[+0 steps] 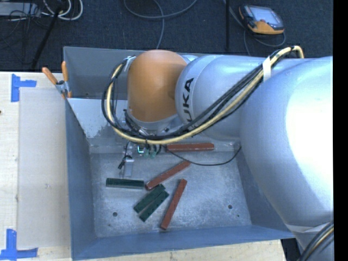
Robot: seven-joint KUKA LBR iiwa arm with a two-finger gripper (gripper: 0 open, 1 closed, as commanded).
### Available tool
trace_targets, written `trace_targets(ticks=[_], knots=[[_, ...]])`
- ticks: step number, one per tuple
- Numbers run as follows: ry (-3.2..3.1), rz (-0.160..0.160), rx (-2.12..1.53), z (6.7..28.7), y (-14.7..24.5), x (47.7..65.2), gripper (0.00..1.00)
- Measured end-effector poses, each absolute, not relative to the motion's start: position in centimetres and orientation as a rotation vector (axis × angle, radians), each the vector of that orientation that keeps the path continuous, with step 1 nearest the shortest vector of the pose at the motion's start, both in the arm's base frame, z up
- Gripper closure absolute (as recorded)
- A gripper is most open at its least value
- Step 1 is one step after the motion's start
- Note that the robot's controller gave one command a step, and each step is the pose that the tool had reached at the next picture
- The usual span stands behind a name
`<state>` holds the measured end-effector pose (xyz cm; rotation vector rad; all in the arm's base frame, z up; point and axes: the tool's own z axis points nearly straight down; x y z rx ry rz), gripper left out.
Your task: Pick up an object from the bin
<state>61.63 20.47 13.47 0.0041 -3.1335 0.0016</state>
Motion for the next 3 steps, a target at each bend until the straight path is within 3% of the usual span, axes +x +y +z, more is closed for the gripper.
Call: trace_targets(ticks=[1,2,3], knots=[[-3.131,0.005,-0.049,6.5,18.1,58.0,0.0],[-2.998,-0.001,0.951,10.0,18.8,60.5,0.0],[-3.067,0.0,0.671,9.9,17.8,58.9,0.0]])
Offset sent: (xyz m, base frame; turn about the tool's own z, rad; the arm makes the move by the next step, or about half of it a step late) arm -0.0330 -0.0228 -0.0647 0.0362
